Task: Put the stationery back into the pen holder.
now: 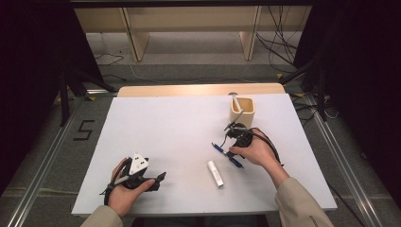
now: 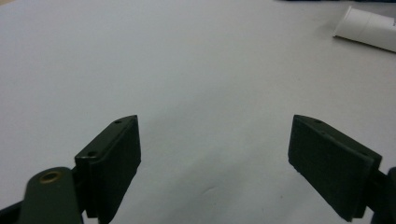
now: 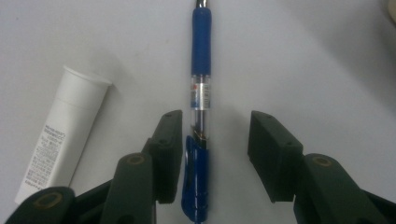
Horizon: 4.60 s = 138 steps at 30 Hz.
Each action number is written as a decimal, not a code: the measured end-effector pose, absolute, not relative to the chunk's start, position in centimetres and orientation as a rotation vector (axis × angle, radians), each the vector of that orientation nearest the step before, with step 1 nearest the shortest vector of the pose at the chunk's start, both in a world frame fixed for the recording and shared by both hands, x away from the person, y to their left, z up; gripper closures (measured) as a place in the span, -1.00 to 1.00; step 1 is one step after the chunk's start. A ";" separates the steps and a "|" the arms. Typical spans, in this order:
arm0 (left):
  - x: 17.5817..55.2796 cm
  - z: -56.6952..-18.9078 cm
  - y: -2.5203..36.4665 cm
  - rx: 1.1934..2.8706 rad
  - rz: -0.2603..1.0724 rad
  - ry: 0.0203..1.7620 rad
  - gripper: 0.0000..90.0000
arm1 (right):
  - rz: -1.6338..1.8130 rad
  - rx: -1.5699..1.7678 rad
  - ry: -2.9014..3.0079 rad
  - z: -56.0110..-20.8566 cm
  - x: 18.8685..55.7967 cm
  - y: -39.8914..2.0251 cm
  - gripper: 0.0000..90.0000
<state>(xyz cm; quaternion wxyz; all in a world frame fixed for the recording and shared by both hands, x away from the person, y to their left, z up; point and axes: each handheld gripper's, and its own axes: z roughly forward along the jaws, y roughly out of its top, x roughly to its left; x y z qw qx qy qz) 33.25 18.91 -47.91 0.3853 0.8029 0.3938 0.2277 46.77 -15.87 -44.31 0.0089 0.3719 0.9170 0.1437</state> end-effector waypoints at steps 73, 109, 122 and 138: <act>33.2 -47.9 18.9 2.042 0.580 1.002 -0.63 | 0.173 1.034 2.912 -45.5 47.5 -12.2 0.57; 33.2 -47.9 18.9 2.043 0.585 0.998 -0.63 | 0.164 1.073 2.901 -45.5 47.5 -12.0 0.71; 33.2 -47.9 18.9 2.043 0.585 0.997 -0.63 | 0.163 1.076 2.899 -45.5 47.5 -12.0 0.75; 33.2 -47.9 18.9 2.043 0.584 0.997 -0.63 | 0.172 1.068 2.900 -45.5 47.5 -12.1 0.77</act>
